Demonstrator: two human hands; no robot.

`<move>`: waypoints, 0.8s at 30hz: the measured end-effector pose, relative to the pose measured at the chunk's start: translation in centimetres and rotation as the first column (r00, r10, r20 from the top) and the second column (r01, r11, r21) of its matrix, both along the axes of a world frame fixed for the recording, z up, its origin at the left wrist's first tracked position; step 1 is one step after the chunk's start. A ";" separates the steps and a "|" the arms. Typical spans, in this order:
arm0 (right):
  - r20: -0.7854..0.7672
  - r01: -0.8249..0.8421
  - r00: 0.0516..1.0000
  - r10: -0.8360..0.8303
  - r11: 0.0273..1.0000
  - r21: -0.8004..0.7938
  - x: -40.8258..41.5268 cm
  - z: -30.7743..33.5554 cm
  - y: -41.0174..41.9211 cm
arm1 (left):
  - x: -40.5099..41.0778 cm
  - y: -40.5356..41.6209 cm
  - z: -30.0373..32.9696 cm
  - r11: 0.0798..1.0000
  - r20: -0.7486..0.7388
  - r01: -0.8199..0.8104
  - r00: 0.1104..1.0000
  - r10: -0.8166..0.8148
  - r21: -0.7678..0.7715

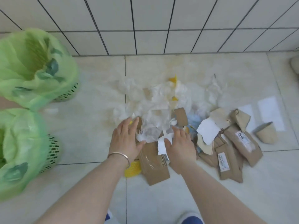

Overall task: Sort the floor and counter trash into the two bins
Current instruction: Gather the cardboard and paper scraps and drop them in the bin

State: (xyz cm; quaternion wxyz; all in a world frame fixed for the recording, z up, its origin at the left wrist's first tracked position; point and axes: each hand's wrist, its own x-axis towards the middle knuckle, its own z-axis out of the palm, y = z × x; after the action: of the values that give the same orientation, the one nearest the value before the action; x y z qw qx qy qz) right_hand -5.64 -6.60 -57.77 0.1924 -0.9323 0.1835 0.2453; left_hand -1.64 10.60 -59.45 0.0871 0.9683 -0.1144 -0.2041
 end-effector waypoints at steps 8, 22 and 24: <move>0.049 0.033 0.998 -0.032 0.999 -0.007 2.3 -7.6 -1.1 | 2.6 -2.1 -7.6 0.991 -0.002 0.090 0.996 -0.090 -0.103; -0.026 0.137 0.990 -0.137 0.991 0.012 -0.7 -9.3 -2.0 | -0.9 -1.6 -9.0 0.958 -0.107 -0.169 0.983 0.147 -0.232; -0.025 0.177 0.984 -0.178 0.984 -0.015 -0.9 -9.3 -1.9 | -2.0 -1.0 -9.1 0.945 -0.155 -0.257 0.961 0.228 -0.204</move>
State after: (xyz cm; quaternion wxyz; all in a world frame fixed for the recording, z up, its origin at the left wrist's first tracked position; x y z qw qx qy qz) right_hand -6.57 -8.54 -67.07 0.2052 -0.9100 0.2700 0.2384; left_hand -3.64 9.57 -68.52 0.2266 0.9440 -0.0103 -0.2398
